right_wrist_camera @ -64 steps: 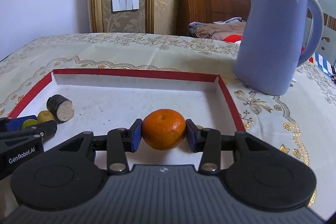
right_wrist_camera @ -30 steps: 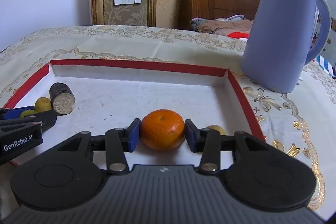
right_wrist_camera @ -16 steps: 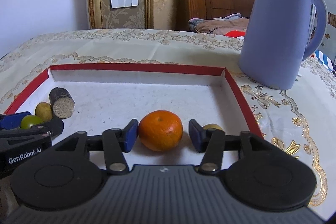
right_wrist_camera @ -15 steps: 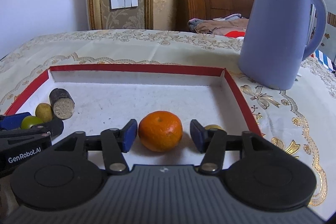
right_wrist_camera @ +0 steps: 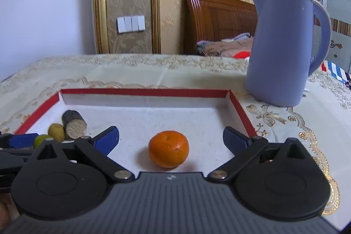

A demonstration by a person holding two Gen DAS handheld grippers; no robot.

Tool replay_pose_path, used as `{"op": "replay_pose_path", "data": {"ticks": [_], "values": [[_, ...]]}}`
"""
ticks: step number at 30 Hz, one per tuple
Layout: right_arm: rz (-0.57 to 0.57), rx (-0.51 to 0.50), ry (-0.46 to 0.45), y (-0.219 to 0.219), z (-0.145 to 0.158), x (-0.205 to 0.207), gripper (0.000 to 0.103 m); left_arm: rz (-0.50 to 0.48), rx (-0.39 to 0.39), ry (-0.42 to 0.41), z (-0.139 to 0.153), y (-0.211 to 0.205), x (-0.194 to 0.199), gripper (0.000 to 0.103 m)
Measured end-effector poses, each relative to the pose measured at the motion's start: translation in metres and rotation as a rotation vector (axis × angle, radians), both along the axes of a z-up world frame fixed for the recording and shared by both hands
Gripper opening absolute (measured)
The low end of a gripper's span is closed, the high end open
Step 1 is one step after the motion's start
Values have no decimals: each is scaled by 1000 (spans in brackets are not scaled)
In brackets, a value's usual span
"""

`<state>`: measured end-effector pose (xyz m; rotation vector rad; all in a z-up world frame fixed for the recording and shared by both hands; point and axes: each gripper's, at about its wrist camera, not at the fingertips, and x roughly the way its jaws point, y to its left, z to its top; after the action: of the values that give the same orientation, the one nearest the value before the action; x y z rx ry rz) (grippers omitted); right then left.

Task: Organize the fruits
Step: 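Lower the tomato and tangerine into the box and open both tools, then withdraw both tools from the box toward the remaining fruits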

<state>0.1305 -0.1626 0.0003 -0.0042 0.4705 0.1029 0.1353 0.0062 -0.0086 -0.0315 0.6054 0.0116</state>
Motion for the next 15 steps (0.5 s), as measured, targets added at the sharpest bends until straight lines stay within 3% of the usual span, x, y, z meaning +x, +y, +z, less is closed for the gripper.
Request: {"op": "replay_pose_path", "data": {"ticks": [15], "values": [[-9,78,-28,-16,4,-24,103,-2,-70,-21,4,11,-13,71]]}}
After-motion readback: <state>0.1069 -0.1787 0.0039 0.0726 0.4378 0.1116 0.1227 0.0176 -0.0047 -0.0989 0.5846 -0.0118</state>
